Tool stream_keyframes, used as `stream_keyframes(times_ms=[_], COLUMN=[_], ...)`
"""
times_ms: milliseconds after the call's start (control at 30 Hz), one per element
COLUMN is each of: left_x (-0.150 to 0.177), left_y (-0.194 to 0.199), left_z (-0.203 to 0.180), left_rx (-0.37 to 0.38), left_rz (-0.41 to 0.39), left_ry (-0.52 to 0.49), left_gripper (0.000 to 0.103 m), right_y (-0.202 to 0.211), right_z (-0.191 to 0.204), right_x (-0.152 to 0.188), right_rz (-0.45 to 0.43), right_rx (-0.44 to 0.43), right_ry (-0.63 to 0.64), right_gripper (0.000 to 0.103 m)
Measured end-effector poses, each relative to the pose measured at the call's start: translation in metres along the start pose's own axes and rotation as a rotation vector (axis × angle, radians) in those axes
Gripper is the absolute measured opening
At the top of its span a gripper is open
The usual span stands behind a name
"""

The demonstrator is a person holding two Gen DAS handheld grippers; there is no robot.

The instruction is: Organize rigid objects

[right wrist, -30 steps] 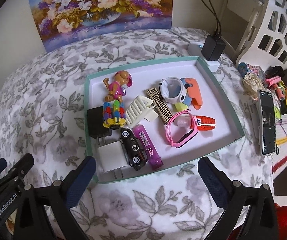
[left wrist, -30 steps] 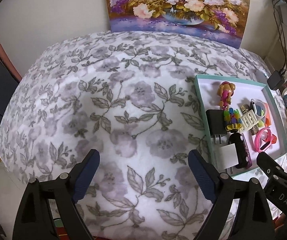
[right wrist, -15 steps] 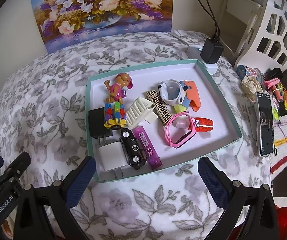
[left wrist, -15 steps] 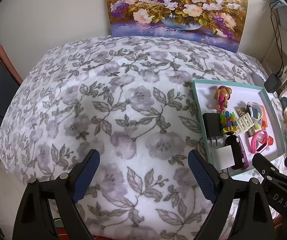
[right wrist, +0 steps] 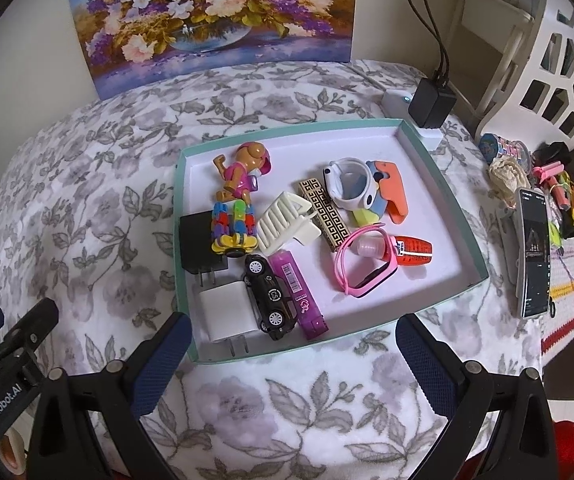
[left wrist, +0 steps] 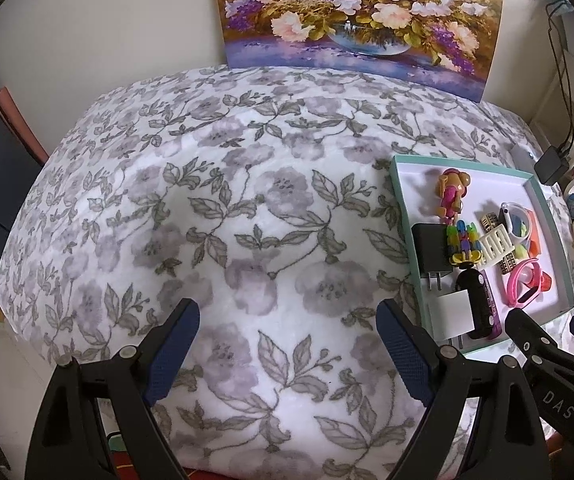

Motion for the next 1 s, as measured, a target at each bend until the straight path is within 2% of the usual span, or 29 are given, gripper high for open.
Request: stream_keyframes(times_ms=[1000], left_x=[0.0041], left_y=[-0.0099], left_z=[0.0009], left_rx=[0.01], left_rz=[0.051], left_ry=[0.006], left_gripper=[0.09], right_y=[-0.0066], right_z=[-0.0016], right_x=[0.0015], right_rz=[0.016], right_rx=[0.009], right_ry=[0.0], right_gripper=[0.103])
Point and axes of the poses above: each gripper's, at about its wrist camera, not at the fingertips, and y roughly against the way its jaws point, z to its left, x to its underside, the point moved 10 cm from there along -y, roughly the way its jaws point, and after that the axes turned 15 degrees about z, right-handed, at the moved point
